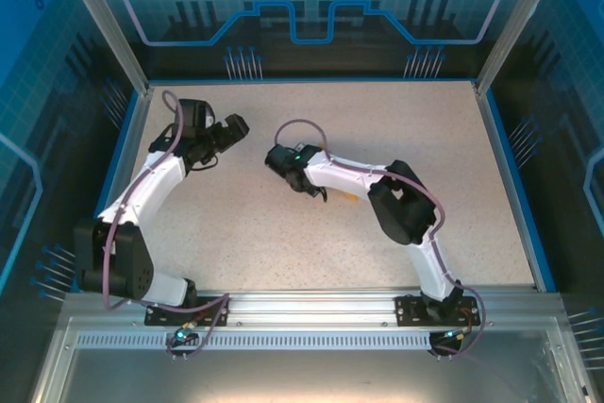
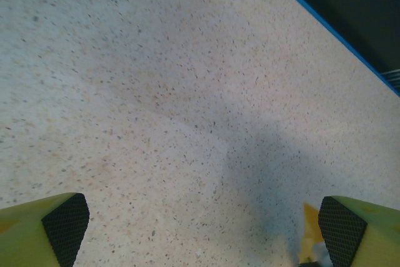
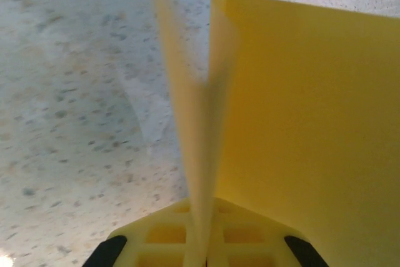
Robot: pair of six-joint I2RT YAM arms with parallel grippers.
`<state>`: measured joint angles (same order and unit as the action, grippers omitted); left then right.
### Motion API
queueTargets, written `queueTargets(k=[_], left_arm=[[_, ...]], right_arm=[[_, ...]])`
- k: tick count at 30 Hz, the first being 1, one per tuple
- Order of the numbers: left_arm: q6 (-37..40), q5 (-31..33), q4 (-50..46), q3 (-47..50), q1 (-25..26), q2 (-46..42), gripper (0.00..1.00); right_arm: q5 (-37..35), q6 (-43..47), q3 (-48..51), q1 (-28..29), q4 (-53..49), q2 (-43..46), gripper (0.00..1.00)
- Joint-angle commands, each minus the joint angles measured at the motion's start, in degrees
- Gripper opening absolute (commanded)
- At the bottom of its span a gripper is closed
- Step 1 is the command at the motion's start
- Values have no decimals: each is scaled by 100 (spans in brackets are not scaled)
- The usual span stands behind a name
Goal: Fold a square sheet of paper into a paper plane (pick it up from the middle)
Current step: Turn over the paper at the center of the table.
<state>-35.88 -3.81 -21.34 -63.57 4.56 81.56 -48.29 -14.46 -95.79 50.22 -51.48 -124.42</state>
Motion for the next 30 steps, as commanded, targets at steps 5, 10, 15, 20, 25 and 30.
queueTargets(k=[5, 10, 15, 20, 25, 30], left_arm=[[98, 153, -375, -165, -86, -294, 98], [71, 120, -366, -77, -80, -334, 98], [37, 93, -362, 6, -85, -377, 98], [37, 83, -362, 45, -85, -386, 98], [7, 135, -362, 103, -90, -375, 98], [-29, 135, -332, 196, -93, -351, 98]], right_arm=[[-88, -489, -429, 629, -524, -669, 16], [600, -753, -636, 794, -436, -851, 23], [783, -1058, -932, 928, -548, -1084, 31], [1357, -1003, -1008, 986, -390, -691, 39], [2613, -788, -780, 1078, 174, 61, 48], [3114, -645, -399, 1087, 460, 730, 50]])
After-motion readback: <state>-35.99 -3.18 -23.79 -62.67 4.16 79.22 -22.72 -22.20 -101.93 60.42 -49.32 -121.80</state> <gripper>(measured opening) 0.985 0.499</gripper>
